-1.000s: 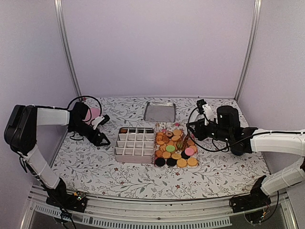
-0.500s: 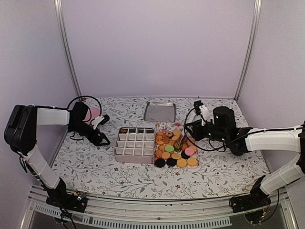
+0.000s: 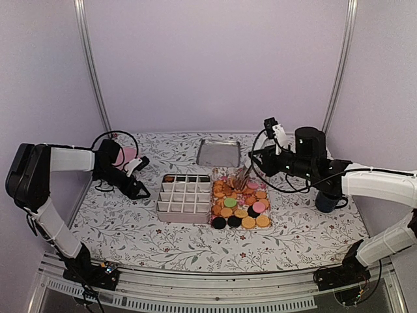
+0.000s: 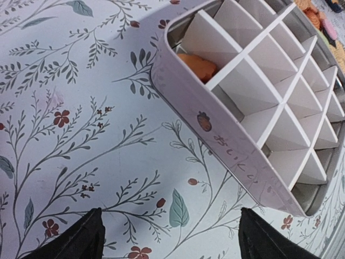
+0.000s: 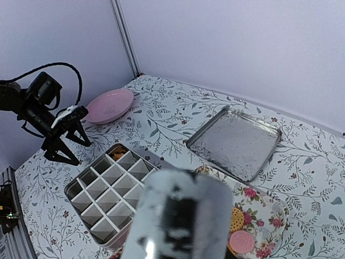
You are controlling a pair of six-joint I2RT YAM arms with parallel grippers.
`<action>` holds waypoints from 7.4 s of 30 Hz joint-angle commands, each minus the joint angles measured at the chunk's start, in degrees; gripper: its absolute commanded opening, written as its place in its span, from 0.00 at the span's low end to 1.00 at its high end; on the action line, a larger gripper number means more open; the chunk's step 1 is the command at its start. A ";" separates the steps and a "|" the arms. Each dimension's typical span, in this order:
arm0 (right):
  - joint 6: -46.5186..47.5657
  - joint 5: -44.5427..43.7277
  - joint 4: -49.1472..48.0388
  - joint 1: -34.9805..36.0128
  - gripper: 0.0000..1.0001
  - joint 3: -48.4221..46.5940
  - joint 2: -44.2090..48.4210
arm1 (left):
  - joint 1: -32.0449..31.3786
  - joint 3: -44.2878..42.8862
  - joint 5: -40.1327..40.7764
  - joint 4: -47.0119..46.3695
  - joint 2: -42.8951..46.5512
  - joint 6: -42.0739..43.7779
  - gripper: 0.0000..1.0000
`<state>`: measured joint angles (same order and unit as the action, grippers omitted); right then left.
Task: Pack the cookies
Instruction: Pick up the fake cookies from the plate, then place the fake cookies in the empty pocket of the box, then pick up the fake cookies from the plate, then place the fake cookies in the empty pocket of the box, then adjust the fake cookies in the empty pocket of the box.
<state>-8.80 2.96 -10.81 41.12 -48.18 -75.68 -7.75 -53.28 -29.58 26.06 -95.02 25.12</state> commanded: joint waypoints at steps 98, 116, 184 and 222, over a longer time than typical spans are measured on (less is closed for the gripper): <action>0.66 -0.66 3.17 7.10 0.39 -5.28 -5.79 | 2.75 -2.19 -1.88 2.99 2.83 1.06 0.86; 4.77 -9.75 2.29 11.07 0.40 -5.48 -11.44 | 2.75 -1.73 -1.71 2.65 2.81 1.07 0.86; 11.65 -5.15 -6.77 10.26 0.25 -40.00 -38.71 | 2.75 -0.56 -2.88 2.59 4.36 1.29 0.86; 6.38 0.81 -8.49 7.59 0.38 -38.30 -35.27 | 2.81 -1.03 -3.14 2.42 3.62 1.26 0.86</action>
<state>0.60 1.96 -15.90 50.13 -86.61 -114.54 -5.34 -54.22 -31.99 28.40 -92.27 26.30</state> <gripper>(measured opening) 0.380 0.861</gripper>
